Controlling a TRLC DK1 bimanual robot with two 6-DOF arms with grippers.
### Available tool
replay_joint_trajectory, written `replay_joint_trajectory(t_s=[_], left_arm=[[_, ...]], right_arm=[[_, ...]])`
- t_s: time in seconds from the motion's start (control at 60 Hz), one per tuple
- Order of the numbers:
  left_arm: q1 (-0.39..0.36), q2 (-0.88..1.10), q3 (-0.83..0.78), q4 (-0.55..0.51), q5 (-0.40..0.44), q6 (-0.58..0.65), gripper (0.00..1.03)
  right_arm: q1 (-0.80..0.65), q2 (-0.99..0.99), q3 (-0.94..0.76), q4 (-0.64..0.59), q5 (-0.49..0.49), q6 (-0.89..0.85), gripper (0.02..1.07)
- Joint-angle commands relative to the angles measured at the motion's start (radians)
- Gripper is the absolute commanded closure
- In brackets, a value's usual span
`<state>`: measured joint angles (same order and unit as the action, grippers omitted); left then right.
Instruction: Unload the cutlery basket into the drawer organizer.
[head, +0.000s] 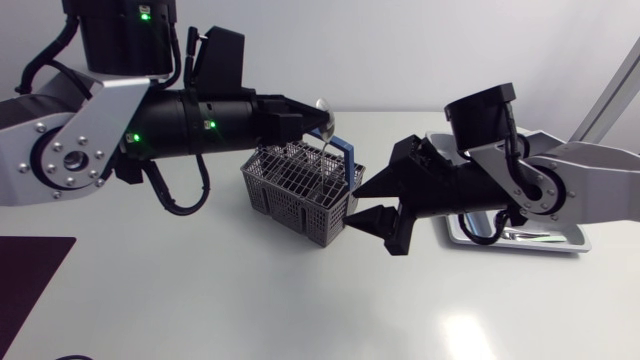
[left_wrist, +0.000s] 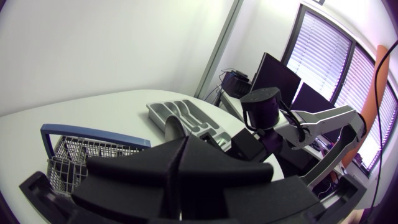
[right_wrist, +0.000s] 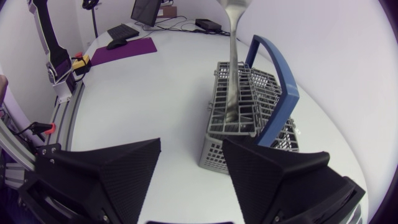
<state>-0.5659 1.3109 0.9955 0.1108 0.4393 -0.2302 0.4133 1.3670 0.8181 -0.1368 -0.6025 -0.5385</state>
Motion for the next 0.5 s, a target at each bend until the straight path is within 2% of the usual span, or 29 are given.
replay_joint_trajectory(t_s=[0.0,0.1,0.483], left_arm=[[-0.002,0.017,-0.003,0.055,-0.01,-0.014,0.91],[-0.006,0.034,-0.021,0.093,-0.022,-0.017,0.91],[-0.011,0.1,-0.044,0.179,-0.022,-0.029,0.91]], right_arm=[[0.015,0.04,0.018,0.039,-0.008,0.012,0.75],[0.025,0.087,0.013,0.106,0.0,0.006,1.01],[0.028,0.201,0.055,0.207,0.01,-0.02,1.02]])
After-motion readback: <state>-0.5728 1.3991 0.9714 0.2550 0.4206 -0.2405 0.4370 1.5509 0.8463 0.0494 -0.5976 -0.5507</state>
